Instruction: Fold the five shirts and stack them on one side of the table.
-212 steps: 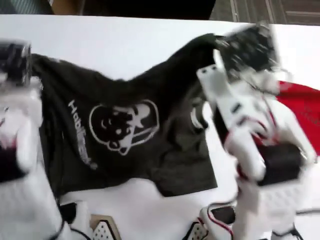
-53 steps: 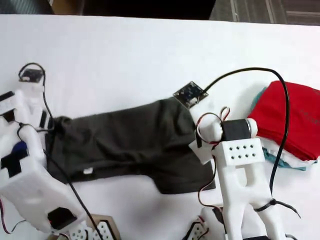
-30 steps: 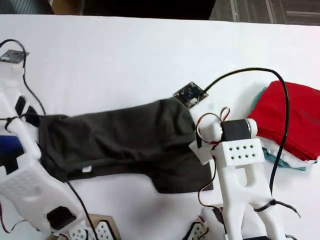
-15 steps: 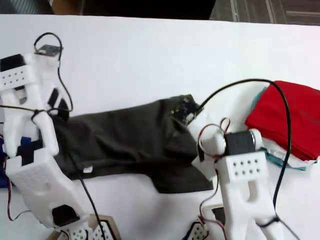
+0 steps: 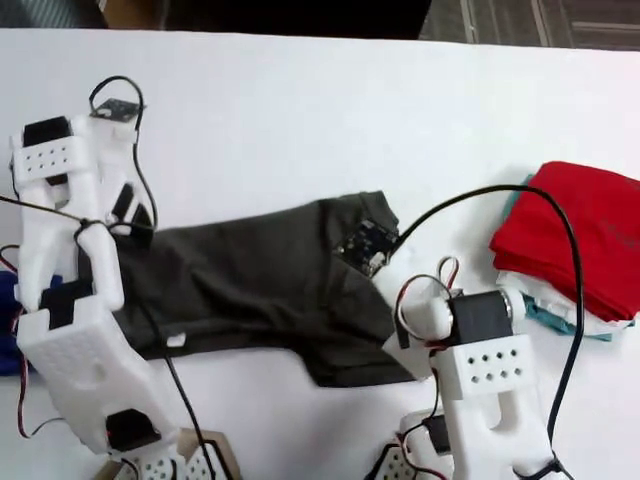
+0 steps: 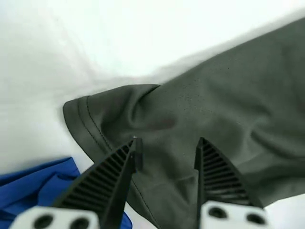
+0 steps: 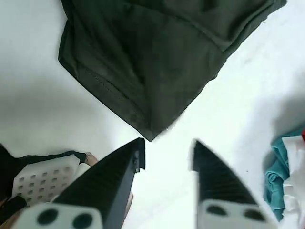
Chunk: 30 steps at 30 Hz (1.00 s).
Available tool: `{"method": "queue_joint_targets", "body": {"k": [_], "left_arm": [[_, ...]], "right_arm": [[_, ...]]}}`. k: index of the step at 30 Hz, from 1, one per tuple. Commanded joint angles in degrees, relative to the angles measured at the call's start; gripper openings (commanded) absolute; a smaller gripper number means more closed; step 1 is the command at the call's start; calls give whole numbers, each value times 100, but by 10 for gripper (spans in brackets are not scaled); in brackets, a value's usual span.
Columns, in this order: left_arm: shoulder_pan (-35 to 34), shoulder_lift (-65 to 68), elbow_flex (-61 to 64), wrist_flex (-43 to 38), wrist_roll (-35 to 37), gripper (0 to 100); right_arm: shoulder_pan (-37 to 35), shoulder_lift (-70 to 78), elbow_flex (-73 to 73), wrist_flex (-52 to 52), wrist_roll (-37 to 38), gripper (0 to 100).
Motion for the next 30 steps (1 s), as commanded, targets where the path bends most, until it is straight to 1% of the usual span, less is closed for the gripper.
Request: {"method": "queue_joint_targets", "body": {"k": [1,5,7,10,13,16,19,24,30], "left_arm": [[44,-44,-13,-62,26,203],[44,-44,-13,-70,26,203],[44,-44,-13,-44,26,203],[53,-53,-13,-18,44,203],[79,-88,-57,123,149,203],[264,-97,-40,334,158,203],[325,-35,57,448,167,203],[273,-53,259,440,141,203],[-44,-35,338,501,132,203]], "right_arm": [[-31,-84,-246,-4,53,333],[-13,4,-1301,-136,-88,307],[-13,374,-1477,-611,-501,289],[-22,1508,-1512,-1367,-870,250],[-13,2818,-1934,-2018,-1108,190],[-57,4031,-2655,-2237,-1415,101],[-110,5112,-3455,-2281,-1530,24],[-145,6721,-4712,-2281,-1530,34],[-171,8145,-5934,-2281,-1521,34]]}}
